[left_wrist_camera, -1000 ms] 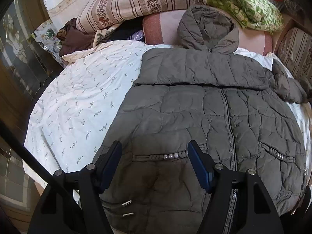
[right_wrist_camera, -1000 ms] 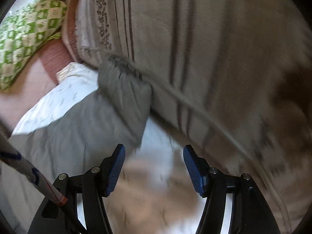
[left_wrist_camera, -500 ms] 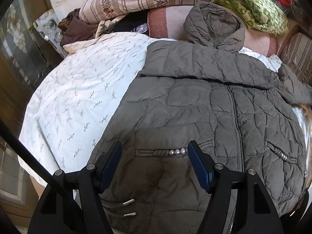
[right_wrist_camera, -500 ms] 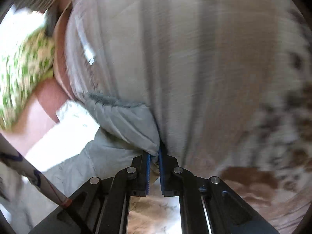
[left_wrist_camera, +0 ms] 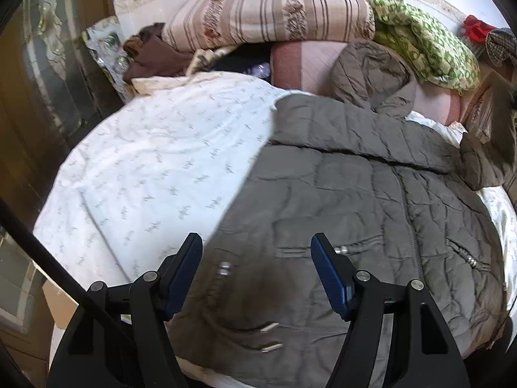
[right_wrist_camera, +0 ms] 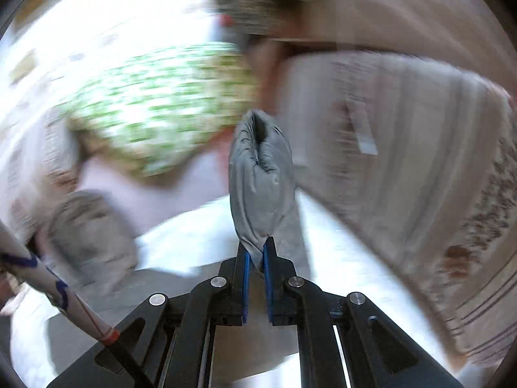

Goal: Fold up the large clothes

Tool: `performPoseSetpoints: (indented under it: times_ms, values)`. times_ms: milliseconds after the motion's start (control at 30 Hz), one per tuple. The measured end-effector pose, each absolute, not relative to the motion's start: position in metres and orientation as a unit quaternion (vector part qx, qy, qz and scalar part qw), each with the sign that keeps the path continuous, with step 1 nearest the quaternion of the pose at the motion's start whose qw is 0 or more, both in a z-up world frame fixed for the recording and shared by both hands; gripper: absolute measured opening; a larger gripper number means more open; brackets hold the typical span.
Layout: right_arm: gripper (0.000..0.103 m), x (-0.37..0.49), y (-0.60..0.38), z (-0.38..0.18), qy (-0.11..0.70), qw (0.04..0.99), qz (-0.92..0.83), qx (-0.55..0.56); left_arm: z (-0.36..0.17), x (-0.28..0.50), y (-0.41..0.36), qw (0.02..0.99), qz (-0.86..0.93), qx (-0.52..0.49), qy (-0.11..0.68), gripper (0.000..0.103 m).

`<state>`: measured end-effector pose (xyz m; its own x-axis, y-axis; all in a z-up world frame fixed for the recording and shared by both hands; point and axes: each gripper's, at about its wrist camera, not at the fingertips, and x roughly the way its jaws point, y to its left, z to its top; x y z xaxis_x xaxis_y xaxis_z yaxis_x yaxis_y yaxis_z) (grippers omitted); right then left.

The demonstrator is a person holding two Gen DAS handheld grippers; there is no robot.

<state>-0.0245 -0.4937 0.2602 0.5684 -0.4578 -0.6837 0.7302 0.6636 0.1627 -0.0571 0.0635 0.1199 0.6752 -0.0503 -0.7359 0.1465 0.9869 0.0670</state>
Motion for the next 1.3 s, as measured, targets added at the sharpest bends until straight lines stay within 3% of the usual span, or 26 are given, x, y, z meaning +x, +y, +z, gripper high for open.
performPoseSetpoints:
  times_ms: [267,633,900,1300]
  values:
    - [0.006,0.093,-0.31,0.259,0.346,0.907,-0.168,0.173,0.122,-0.061,0.106,0.926,-0.025,0.052,0.374,0.069]
    - [0.006,0.208,-0.121,0.135,0.461,0.883,-0.046,0.077,0.1,-0.044,0.154,0.92,-0.007,0.011,0.392,0.069]
    - [0.008,0.235,-0.099,0.054,0.519,0.853,-0.039,0.034,0.084,-0.032,0.167,0.912,0.002,-0.005,0.41,0.069]
    - [0.01,0.202,-0.087,0.053,0.513,0.859,-0.007,0.011,0.093,-0.042,0.149,0.912,-0.001,0.008,0.409,0.069]
